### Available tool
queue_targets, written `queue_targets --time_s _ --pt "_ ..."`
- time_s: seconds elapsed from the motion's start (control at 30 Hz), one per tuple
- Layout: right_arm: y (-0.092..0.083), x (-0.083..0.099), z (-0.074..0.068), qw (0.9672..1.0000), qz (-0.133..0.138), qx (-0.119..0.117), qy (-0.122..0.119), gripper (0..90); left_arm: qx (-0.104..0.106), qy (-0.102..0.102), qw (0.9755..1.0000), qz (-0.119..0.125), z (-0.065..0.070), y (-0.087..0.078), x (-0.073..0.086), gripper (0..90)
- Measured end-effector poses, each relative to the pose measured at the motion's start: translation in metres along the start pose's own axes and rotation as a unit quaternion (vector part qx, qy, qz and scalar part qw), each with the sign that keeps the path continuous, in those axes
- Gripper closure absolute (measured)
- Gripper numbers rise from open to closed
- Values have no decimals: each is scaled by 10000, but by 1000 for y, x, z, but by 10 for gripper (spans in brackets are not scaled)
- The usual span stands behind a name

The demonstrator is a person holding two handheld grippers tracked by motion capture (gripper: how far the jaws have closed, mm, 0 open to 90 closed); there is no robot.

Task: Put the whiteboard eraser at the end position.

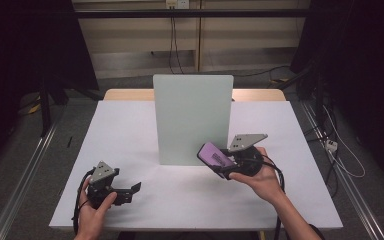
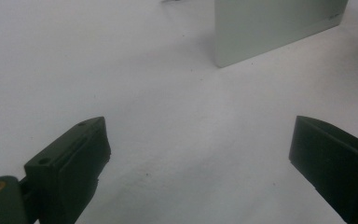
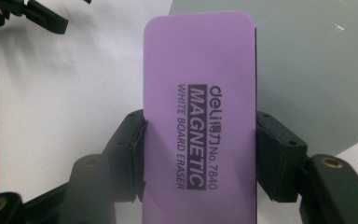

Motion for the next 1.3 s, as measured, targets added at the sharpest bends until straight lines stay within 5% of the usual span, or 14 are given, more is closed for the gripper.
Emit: queue_targets --time_s 0.2,0.8,1.3 --pt "6 2 -9 9990 -375 -202 -97 415 -13 7 10000 5 0 0 -1 49" --pt "25 6 -26 9930 -870 -645 -478 415 -14 -73 10000 -33 -1 1 1 49" --pt "40 7 -34 9895 -1071 -817 -520 415 9 -37 10000 -16 -1 0 1 49"
Point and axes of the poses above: each handheld gripper's, and its own axes: y roughly forward along the jaws, x roughly out of its underside, z roughly to its right, the point moved 7 cm from there along y, roughly forward along the jaws, and after that the axes turned 7 degrees about -x, right-handed, at the moved point
